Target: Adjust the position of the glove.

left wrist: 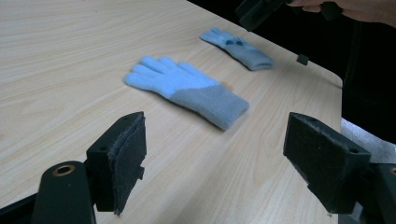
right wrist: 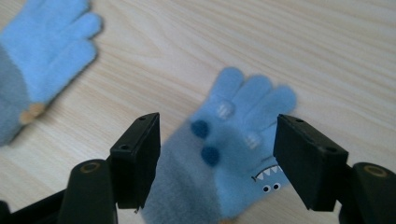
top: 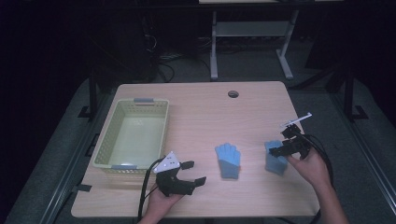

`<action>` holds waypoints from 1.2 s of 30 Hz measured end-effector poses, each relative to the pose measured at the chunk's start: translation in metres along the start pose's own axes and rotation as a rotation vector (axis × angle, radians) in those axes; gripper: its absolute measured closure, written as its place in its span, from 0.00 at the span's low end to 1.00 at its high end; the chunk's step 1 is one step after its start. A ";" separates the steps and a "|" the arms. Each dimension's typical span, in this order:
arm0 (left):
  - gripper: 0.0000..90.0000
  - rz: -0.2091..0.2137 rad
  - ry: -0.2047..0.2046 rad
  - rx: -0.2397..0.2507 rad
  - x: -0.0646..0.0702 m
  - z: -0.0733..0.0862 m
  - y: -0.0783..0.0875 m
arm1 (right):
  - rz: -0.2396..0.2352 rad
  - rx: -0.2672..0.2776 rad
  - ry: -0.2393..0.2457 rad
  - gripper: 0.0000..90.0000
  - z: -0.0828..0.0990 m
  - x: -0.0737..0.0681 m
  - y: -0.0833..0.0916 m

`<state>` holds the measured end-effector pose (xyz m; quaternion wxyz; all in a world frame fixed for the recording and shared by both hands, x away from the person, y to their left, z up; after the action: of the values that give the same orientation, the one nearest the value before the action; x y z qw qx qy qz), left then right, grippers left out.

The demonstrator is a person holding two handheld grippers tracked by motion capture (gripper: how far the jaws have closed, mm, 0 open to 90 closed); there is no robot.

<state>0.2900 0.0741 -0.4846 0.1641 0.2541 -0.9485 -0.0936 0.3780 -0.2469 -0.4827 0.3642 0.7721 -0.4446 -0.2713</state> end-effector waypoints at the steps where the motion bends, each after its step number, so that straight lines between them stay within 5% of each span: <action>1: 0.23 0.000 -0.002 -0.002 0.000 0.000 0.000 | 0.002 -0.002 -0.001 0.36 0.001 0.001 -0.001; 7: 0.23 0.000 -0.003 0.000 0.000 0.000 0.000 | 0.013 -0.053 -0.037 0.40 0.010 0.006 -0.011; 21: 0.23 0.000 0.008 -0.002 -0.001 0.001 -0.001 | 0.038 -0.148 0.007 0.54 0.023 0.007 -0.022; 36: 0.23 0.001 0.013 -0.011 0.000 0.003 -0.002 | 0.064 -0.151 0.016 0.62 0.023 0.005 -0.026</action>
<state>0.2901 0.0730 -0.4878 0.1715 0.2533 -0.9471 -0.0972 0.3757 -0.2498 -0.5180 0.4334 0.7300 -0.4445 -0.2859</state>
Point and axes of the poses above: each handheld gripper's, and its own axes: y roughly backward along the jaws, z roughly out of its underside, x roughly to its right, the point moved 8 cm from there along -y, roughly forward along the jaws, and after that the axes turned 9 degrees about x, right-handed, at the moved point
